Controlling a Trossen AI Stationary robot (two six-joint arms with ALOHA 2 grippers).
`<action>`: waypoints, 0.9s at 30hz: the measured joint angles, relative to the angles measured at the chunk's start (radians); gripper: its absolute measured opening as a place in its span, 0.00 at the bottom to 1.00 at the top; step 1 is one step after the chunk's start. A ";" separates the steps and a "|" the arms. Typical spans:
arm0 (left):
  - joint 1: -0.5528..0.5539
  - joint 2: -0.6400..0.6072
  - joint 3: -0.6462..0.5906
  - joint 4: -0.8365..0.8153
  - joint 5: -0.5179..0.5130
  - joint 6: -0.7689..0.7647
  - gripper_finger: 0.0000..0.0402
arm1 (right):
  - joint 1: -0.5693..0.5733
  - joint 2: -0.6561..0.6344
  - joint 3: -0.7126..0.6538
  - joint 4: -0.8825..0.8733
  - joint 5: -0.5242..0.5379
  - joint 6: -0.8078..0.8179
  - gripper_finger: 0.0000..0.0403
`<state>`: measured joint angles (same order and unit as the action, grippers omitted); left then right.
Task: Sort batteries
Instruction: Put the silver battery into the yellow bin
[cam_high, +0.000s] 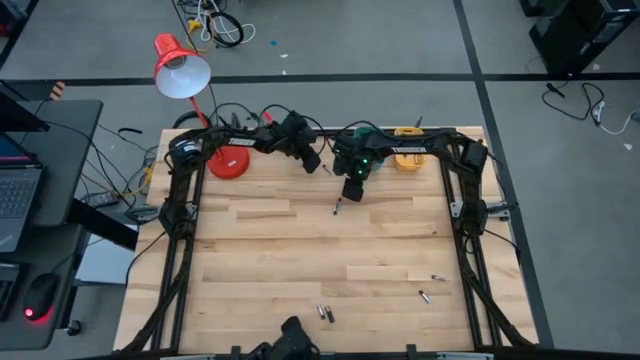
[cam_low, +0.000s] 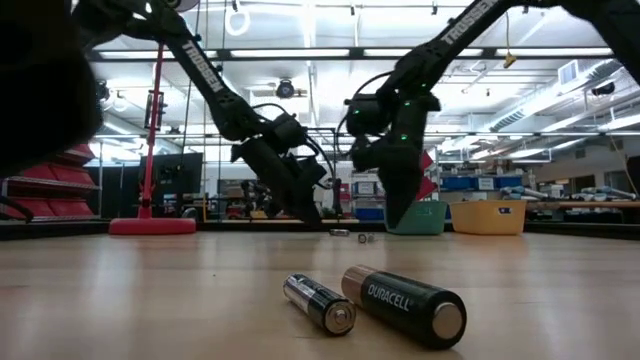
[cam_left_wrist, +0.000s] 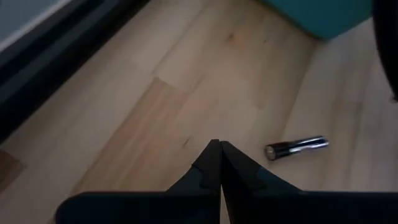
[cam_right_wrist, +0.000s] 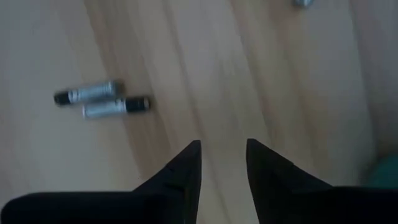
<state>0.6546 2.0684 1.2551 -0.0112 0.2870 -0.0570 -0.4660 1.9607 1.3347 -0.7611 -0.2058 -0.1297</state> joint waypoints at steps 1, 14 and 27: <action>-0.001 0.003 0.012 -0.018 -0.001 0.000 0.03 | 0.000 -0.021 -0.023 0.011 0.001 0.001 0.27; -0.059 0.001 0.083 -0.146 -0.095 0.041 0.03 | -0.023 -0.329 -0.153 0.090 0.044 0.067 0.25; -0.080 0.001 0.165 -0.296 -0.199 0.137 0.03 | -0.021 -0.444 -0.153 0.091 0.106 0.078 0.23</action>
<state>0.5751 2.0689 1.4202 -0.3071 0.0880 0.0800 -0.4866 1.5166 1.1820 -0.6697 -0.1001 -0.0513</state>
